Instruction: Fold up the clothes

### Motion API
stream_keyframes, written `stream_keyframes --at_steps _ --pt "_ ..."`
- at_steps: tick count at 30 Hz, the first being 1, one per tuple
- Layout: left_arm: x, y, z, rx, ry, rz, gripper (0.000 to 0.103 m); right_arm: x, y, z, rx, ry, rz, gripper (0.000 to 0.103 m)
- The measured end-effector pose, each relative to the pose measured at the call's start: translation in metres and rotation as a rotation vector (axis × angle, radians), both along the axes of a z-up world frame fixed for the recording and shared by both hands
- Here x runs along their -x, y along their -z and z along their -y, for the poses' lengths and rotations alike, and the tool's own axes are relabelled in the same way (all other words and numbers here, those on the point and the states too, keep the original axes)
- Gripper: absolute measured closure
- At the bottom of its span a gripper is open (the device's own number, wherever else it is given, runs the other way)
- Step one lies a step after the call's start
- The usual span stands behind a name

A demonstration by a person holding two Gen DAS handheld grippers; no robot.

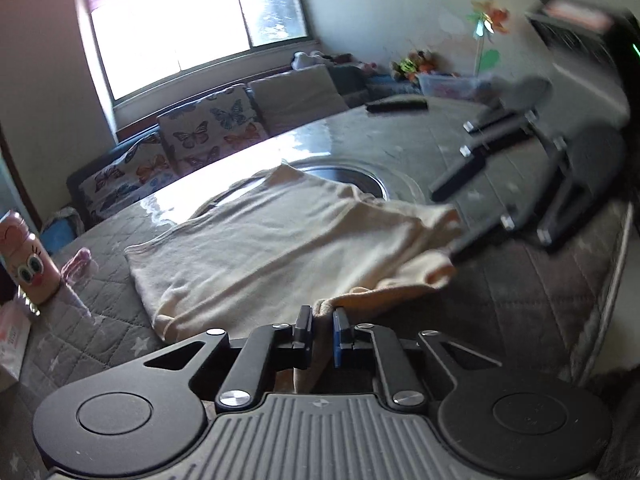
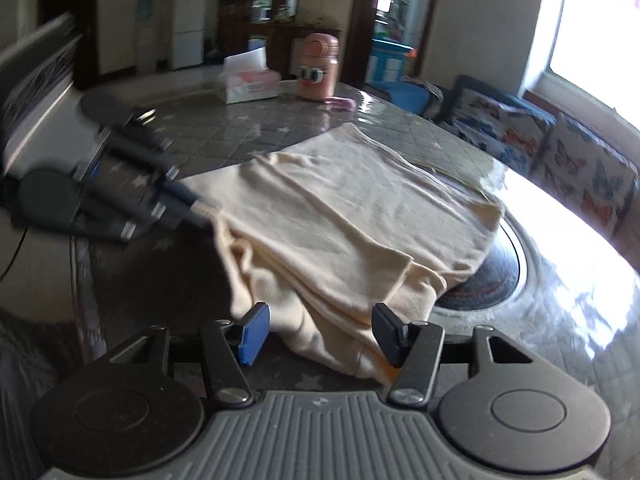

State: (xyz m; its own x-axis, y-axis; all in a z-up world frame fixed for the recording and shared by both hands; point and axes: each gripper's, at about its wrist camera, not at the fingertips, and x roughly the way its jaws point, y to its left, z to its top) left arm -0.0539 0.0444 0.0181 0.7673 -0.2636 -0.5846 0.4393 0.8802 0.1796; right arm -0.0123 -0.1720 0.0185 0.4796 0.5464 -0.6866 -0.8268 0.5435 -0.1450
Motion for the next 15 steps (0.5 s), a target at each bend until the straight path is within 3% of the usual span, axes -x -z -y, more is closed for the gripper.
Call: stream_keyframes --at_steps 10,15 --pt "-0.043 -0.017 -0.022 0.117 -0.083 -0.047 0.093 -0.009 0.018 -0.026 0.033 -0.112 0.060 0.041" --pt "-0.053 -0.018 -0.030 0.135 -0.077 -0.060 0.093 -0.019 0.022 -0.028 0.037 -0.091 0.061 0.043"
